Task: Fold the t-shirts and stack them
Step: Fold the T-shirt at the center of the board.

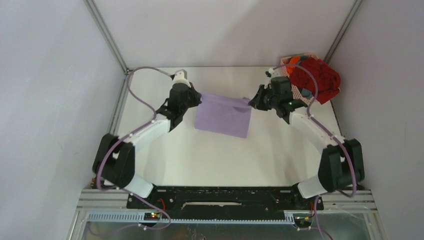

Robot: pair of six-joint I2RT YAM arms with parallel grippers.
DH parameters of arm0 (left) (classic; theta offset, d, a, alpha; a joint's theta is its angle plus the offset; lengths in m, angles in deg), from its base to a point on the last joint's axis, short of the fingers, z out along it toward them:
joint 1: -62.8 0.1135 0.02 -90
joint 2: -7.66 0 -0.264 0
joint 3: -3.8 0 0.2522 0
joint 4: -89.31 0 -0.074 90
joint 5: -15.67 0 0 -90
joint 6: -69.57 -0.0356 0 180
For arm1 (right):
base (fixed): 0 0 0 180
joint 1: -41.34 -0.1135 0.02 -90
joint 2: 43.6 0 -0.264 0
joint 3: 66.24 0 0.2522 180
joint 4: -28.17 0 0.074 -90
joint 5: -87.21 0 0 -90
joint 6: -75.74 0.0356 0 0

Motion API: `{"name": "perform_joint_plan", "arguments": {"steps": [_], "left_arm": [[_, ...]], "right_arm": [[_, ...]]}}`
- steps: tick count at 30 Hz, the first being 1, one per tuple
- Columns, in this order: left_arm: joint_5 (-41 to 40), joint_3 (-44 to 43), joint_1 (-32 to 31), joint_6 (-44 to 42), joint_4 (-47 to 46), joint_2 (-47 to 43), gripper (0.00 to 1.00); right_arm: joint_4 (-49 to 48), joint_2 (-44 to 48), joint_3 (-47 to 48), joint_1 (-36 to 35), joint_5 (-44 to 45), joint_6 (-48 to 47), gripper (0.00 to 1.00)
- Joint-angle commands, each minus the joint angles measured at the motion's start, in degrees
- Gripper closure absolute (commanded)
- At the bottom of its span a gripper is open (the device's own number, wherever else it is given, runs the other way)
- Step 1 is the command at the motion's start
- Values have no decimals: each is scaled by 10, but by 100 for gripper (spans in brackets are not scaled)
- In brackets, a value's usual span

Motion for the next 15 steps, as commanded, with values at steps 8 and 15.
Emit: {"name": "perform_joint_plan", "arguments": {"steps": [8, 15], "left_arm": [[69, -245, 57, -8, 29, 246, 100], [63, -340, 73, 19, 58, 359, 98]], "right_arm": [[-49, -197, 119, 60, -43, 4, 100], [-22, -358, 251, 79, -63, 1, 100]]}}
